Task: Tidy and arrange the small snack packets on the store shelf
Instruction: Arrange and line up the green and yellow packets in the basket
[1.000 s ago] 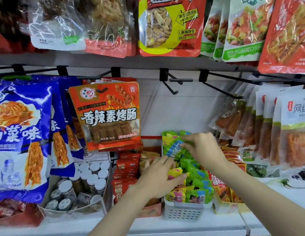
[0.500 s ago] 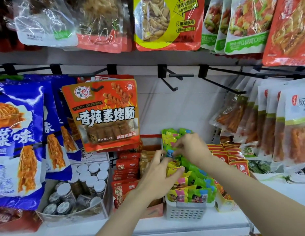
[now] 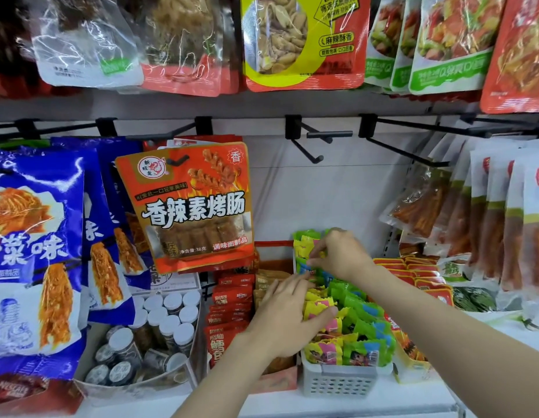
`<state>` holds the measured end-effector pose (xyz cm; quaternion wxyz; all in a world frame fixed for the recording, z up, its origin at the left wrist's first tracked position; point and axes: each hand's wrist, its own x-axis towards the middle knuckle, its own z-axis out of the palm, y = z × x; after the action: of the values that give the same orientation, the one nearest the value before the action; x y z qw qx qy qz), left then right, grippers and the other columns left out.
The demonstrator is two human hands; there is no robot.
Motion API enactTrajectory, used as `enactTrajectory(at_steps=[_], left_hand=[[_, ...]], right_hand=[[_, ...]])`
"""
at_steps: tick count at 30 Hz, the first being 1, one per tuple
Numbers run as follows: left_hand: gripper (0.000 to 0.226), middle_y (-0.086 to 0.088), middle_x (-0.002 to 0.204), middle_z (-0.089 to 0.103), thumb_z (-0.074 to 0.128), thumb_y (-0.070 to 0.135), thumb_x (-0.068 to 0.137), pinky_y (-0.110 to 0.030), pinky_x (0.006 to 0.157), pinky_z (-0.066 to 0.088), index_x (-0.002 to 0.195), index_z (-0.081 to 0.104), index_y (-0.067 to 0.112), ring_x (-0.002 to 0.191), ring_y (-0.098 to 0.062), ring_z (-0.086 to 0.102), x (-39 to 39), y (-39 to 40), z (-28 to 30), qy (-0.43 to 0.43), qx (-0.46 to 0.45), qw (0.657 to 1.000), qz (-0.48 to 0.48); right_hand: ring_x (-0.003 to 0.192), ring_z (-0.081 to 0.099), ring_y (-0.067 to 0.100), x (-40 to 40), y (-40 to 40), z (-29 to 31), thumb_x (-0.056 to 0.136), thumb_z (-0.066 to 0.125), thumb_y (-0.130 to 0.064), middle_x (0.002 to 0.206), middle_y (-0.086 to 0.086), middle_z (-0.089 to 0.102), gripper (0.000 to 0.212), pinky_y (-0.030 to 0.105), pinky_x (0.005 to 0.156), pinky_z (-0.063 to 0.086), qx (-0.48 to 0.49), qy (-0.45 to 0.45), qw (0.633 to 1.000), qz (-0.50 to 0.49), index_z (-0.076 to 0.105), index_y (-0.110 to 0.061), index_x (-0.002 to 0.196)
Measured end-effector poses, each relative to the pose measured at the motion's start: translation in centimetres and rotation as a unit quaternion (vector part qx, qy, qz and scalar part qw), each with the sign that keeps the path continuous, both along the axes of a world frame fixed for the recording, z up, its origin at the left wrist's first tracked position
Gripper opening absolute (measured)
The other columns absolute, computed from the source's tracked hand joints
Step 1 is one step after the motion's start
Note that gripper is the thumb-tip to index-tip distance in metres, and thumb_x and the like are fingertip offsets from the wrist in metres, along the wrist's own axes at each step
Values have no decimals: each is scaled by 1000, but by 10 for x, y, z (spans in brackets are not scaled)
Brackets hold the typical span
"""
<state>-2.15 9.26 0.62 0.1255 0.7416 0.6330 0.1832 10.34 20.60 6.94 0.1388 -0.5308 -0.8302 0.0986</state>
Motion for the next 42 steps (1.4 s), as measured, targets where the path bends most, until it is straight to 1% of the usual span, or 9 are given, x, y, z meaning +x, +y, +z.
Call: enactTrajectory(at_steps=[6,12,17,23,26,30,33,39,42], left_hand=[[74,0,153,37,38,73,90,-41,119,21,142,39,20,143,-17,27,0,0,7,-14,-20,1000,12],[75,-1,150,43,44,74,88,-43,116,25,143,38,24,139,-23,36,4,2,19,-24,-49,998,28],[71,-1,150,43,55,57,92,-33,112,34,148,28,23,138,-20,40,3,-10,26,-183,-88,978,52],[63,5,143,50,71,28,89,-20,102,41,143,39,24,126,-5,51,14,-56,50,-404,-42,913,44],[41,-8,116,71,68,16,91,-21,80,55,130,56,17,99,-14,71,26,-84,59,-531,-43,845,48],[16,-31,93,70,67,7,89,-29,70,59,99,64,-5,73,-25,70,34,-112,71,-636,2,767,85],[14,-23,76,68,68,8,86,-27,66,58,80,57,1,67,-21,69,35,-124,78,-640,31,760,107],[24,-25,79,71,64,6,92,-29,64,58,77,45,3,69,-23,69,34,-139,84,-638,70,757,123],[25,-20,78,73,64,5,92,-28,63,58,77,44,3,69,-22,70,33,-143,87,-636,82,757,123]], right_hand=[[112,55,26,-7,-2,-9,82,74,-28,114,3,58,11,33,94,44,52,-10,998,-31,77,-28,93],[63,61,22,45,-14,46,91,67,-17,78,7,72,6,31,68,47,129,188,974,3,64,-12,89],[68,68,16,79,-52,90,90,69,-17,76,0,72,5,35,73,55,201,310,929,16,67,-12,89],[80,71,24,101,-85,110,87,72,-20,86,7,74,14,49,80,57,101,375,922,-4,71,-8,96],[76,71,21,102,-97,118,85,74,-21,88,10,75,13,41,73,60,64,387,920,-14,71,-10,93],[65,70,10,99,-110,125,85,75,-20,83,5,75,6,28,56,60,22,410,911,-20,69,-21,84],[61,71,11,101,-117,129,86,74,-17,77,2,75,5,26,51,58,-5,423,906,-27,70,-16,85],[49,65,5,104,-132,127,89,68,-9,78,11,70,9,20,47,54,-92,492,865,-30,69,-3,96],[58,68,12,103,-139,125,90,68,-9,81,12,71,15,22,51,57,-107,507,855,-25,69,0,101]])
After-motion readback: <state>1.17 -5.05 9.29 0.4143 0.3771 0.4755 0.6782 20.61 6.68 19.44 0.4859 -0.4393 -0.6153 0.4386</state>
